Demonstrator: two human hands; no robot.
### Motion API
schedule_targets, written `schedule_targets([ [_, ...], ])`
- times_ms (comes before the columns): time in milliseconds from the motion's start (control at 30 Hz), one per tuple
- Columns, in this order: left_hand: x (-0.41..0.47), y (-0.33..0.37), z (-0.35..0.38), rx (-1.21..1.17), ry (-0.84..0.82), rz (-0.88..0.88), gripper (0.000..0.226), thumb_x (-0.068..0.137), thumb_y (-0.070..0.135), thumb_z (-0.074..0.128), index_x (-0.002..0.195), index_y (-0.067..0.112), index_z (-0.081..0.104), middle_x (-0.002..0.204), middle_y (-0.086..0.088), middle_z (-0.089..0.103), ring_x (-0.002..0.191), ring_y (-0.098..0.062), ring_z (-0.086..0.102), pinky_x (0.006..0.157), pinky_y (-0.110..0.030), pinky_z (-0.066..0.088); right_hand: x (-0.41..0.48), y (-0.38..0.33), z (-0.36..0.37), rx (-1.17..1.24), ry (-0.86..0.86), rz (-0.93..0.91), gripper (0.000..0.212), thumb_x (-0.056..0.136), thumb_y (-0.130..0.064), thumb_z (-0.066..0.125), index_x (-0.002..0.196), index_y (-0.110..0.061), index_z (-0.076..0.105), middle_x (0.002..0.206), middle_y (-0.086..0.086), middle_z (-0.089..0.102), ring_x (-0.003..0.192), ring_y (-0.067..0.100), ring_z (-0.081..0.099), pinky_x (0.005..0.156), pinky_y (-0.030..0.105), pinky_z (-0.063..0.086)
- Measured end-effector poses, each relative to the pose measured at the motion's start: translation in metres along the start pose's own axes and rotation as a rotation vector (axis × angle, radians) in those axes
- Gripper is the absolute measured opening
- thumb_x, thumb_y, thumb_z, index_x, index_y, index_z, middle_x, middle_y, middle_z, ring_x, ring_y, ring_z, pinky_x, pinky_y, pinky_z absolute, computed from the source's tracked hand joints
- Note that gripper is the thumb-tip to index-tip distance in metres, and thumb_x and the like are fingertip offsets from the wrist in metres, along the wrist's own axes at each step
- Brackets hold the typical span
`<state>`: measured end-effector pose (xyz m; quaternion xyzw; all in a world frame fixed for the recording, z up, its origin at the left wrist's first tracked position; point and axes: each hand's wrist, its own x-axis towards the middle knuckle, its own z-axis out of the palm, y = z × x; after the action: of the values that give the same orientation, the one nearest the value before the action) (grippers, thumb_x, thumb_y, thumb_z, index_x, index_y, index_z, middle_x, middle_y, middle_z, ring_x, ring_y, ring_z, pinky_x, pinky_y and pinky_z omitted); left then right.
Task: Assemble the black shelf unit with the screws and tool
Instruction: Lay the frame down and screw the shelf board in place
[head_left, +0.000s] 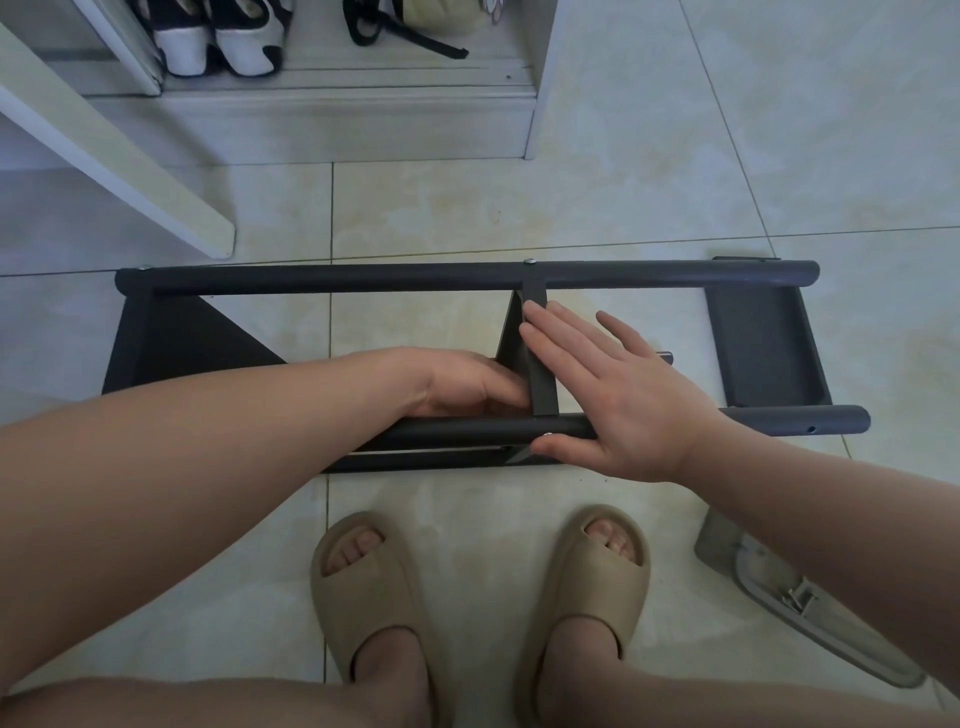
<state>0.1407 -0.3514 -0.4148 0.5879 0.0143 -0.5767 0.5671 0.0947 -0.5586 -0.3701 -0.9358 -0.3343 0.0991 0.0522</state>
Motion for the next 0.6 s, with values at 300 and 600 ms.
schedule_targets([
  [300,-0.0028,0.0035,-0.0018,-0.096,-0.130,-0.083,0.036,0.076,0.015,0.059,0.109,0.004,0.069,0.099,-0.013,0.071,0.090,-0.026,0.066,0.093,-0.039,0.049,0.0001,-0.0005,-0.0012,0.001,-0.006,0.002,0.098,0.091,-0.077,0.028,0.162,-0.013,0.012,0.170,-0.002,-0.002,0.157,0.016,-0.002,0.126,0.049,0.013],
  [600,0.0011,-0.0007,-0.0019,-0.030,-0.052,-0.016,0.019,0.088,0.006,0.056,0.097,0.005,0.073,0.094,-0.014,0.071,0.086,-0.025,0.067,0.093,-0.041,0.051,0.0001,-0.0009,-0.0013,0.008,-0.003,0.003,0.098,0.091,-0.077,0.029,0.162,-0.012,0.013,0.170,-0.001,0.000,0.157,0.016,-0.001,0.126,0.050,0.014],
])
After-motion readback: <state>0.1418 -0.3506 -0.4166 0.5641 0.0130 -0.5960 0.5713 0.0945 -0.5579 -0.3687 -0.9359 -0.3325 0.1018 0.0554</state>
